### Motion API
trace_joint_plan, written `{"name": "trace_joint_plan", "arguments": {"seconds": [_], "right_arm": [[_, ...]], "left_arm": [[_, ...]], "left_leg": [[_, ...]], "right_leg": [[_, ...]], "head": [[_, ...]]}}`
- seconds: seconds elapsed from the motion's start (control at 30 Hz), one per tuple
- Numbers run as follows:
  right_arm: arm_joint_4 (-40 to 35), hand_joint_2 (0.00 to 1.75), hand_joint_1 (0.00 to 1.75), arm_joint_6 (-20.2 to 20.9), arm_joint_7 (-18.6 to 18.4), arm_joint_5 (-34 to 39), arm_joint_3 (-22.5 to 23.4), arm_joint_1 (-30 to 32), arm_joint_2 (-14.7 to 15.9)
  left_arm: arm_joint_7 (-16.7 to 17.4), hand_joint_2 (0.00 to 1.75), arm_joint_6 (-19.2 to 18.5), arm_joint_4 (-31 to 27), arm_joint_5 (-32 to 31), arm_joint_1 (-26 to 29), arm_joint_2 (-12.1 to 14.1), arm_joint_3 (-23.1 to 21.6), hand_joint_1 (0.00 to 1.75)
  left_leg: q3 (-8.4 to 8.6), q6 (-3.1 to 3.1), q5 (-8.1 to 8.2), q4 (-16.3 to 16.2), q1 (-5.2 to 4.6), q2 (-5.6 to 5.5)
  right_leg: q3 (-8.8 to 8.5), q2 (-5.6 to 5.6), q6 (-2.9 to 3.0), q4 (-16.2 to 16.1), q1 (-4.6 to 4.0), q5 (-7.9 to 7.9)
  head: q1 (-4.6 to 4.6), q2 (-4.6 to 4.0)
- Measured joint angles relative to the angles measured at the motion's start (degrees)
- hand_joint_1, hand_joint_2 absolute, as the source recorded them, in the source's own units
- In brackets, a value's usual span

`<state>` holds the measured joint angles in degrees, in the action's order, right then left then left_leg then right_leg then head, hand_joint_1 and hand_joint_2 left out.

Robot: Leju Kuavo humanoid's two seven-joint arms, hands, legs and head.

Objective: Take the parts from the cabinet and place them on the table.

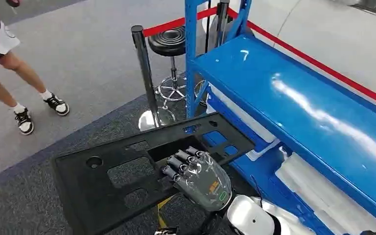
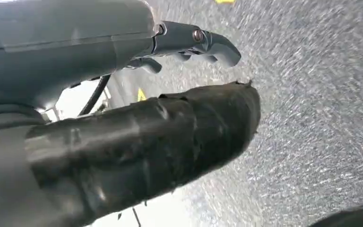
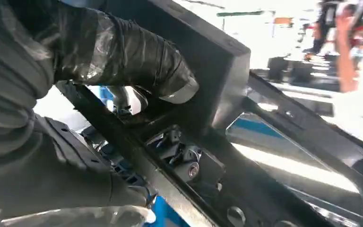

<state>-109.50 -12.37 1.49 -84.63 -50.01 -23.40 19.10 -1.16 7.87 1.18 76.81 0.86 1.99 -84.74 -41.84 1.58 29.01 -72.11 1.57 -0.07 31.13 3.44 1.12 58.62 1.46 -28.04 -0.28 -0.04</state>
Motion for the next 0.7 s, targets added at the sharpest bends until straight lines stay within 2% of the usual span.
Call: {"name": "trace_joint_plan", "arguments": {"seconds": [0.03,0.07,0.1,0.13,0.17,0.23,0.27,0.3,0.33,0.37,0.4,0.43,0.47,0.5,0.53,0.57,0.6,0.63,0.7], "right_arm": [[-0.04,1.75,1.75,-0.02,0.02,0.00,0.04,0.01,0.00],[-0.11,1.75,1.75,-0.04,0.02,0.00,0.17,0.01,0.02],[-0.20,1.75,1.75,-0.07,0.00,0.00,0.39,0.05,0.09],[-0.44,1.75,1.75,-0.09,-0.09,0.09,0.66,0.06,0.33],[-0.72,1.75,1.75,-0.33,-0.09,0.32,1.03,0.14,0.76],[-1.29,1.75,1.75,-1.15,-0.11,1.31,1.70,0.57,1.94],[-1.77,1.75,1.75,-1.85,-0.05,2.35,2.40,0.99,3.00],[-2.07,1.75,1.75,-2.92,0.76,3.71,3.60,1.74,4.93],[-2.54,1.75,1.75,-4.38,2.26,5.49,5.56,2.92,6.21],[-2.62,1.75,1.75,-5.25,3.92,7.04,7.77,3.97,7.50],[-2.62,1.75,1.75,-5.33,5.22,8.00,9.72,4.83,8.17],[-2.62,1.75,1.75,-5.31,5.82,8.24,10.56,5.19,8.42],[-2.53,1.75,1.75,-5.18,6.58,8.55,11.91,5.25,9.18],[-2.47,1.75,1.75,-4.96,6.99,8.42,12.52,5.30,9.27],[-2.47,1.75,1.75,-4.79,7.10,8.24,12.96,5.44,9.31],[-2.47,1.75,1.75,-4.68,7.10,8.09,13.55,5.55,9.49],[-2.49,1.75,1.75,-4.68,7.13,7.76,14.10,5.58,9.49],[-2.49,1.75,1.75,-4.70,7.02,7.43,14.60,5.70,9.55],[-2.47,1.75,1.75,-4.74,6.69,7.15,15.60,5.86,9.73]], "left_arm": [[0.28,0.00,-0.22,0.00,0.02,0.01,0.00,0.00,0.00],[0.59,0.00,-0.37,0.00,0.04,0.00,0.00,0.00,0.00],[0.74,0.00,-0.52,0.00,0.04,-0.07,-0.06,0.02,0.00],[0.98,0.00,-0.55,0.00,0.02,-0.18,-0.07,0.04,0.00],[1.16,0.00,-0.57,0.00,0.00,-0.14,-0.22,0.09,0.00],[1.48,0.00,-0.85,-0.02,-0.02,0.04,-0.48,0.20,0.00],[1.60,0.00,-0.94,-0.02,-0.02,0.13,-0.56,0.24,0.00],[1.51,0.00,-1.31,-0.02,-0.04,0.19,-0.94,0.30,0.00],[1.29,0.00,-1.71,-0.04,-0.09,0.14,-0.98,0.35,0.00],[0.89,0.00,-2.10,-0.04,-0.22,0.14,-1.01,0.39,0.00],[0.41,0.00,-2.60,-0.04,-0.30,0.13,-1.01,0.42,0.00],[0.22,0.00,-2.82,-0.04,-0.46,0.12,-1.01,0.44,0.00],[-0.04,0.00,-3.13,-0.04,-0.61,0.12,-1.07,0.53,0.00],[-0.09,0.00,-3.28,-0.04,-0.59,0.13,-1.07,0.65,0.00],[-0.11,0.00,-3.34,-0.04,-0.61,0.12,-1.07,0.72,0.00],[-0.11,0.00,-3.39,-0.04,-0.61,0.09,-1.07,0.77,0.00],[-0.11,0.00,-3.41,-0.04,-0.61,0.04,-1.20,0.81,0.00],[-0.02,0.00,-3.43,-0.04,-0.68,-0.19,-1.18,0.83,0.00],[0.17,0.00,-3.52,-0.04,-0.77,0.10,-1.18,1.00,0.00]], "left_leg": [[2.74,0.01,-2.36,4.84,0.06,0.61],[5.73,-0.10,-4.39,9.96,0.06,2.09],[7.23,-0.23,-3.78,12.94,-0.57,4.79],[7.29,-1.33,-3.91,13.15,-0.84,3.91],[6.98,-1.89,-3.83,12.99,-0.98,3.19],[6.90,-2.51,-3.89,13.10,-1.26,1.93],[7.46,-3.24,-4.28,13.92,-0.63,1.28],[7.68,-3.43,-4.30,14.17,-0.82,0.74],[7.69,-3.89,-4.35,14.19,-0.90,0.15],[7.68,-4.21,-4.32,14.18,-1.03,-0.59],[7.70,-4.38,-4.25,14.16,-1.19,-1.38],[7.69,-4.50,-4.23,14.05,-1.44,-2.10],[7.69,-4.59,-4.16,13.88,-1.62,-2.85],[7.85,-4.65,-4.05,13.78,-1.78,-3.64],[8.02,-4.64,-3.98,13.67,-1.87,-4.46],[8.14,-4.57,-3.89,13.57,-1.90,-5.19],[7.95,-4.54,-3.85,13.51,-1.82,-5.72],[7.52,-4.33,-3.80,13.05,-2.14,-6.55],[7.09,-3.59,-4.11,13.35,-1.57,-7.84]], "right_leg": [[-0.30,0.69,-0.22,0.01,0.07,-0.20],[-0.68,1.32,-0.54,0.02,0.13,-0.47],[-0.89,1.83,-1.01,0.03,-0.22,-0.78],[-0.93,2.37,-1.43,0.09,-0.42,-0.99],[-1.13,3.04,-1.83,-0.15,-0.36,-0.93],[-1.67,4.13,-2.46,-0.54,-0.45,-0.97],[-1.94,3.44,-3.02,-0.36,-0.01,-1.58],[-1.49,0.51,-2.99,1.36,0.11,-2.75],[0.50,-1.54,-2.86,5.33,0.06,-4.97],[2.89,-2.57,-2.80,9.87,0.00,-7.00],[5.44,-3.05,-2.76,14.20,-0.20,-8.46],[7.42,-3.32,-2.71,17.09,-0.28,-9.09],[8.35,-3.46,-2.56,17.62,-0.35,-8.17],[7.65,-3.52,-2.24,15.10,-0.49,-5.45],[5.82,-3.84,-1.87,10.37,-0.60,-2.21],[3.63,-5.23,-1.50,4.94,-0.64,0.86],[2.55,-8.33,-1.17,1.89,-0.59,1.24],[2.24,-8.54,-1.29,0.78,-0.50,1.11],[2.30,-7.10,-1.31,0.97,-0.94,1.13]], "head": [[0.00,0.00],[0.00,0.00],[-0.02,0.00],[0.15,0.00],[0.11,0.00],[0.09,0.00],[0.13,0.00],[0.13,0.00],[0.17,0.00],[0.15,0.00],[0.15,0.00],[0.15,0.00],[0.15,0.00],[0.15,0.00],[0.15,0.00],[0.15,0.00],[0.11,0.00],[0.13,0.00],[0.15,0.00]]}}
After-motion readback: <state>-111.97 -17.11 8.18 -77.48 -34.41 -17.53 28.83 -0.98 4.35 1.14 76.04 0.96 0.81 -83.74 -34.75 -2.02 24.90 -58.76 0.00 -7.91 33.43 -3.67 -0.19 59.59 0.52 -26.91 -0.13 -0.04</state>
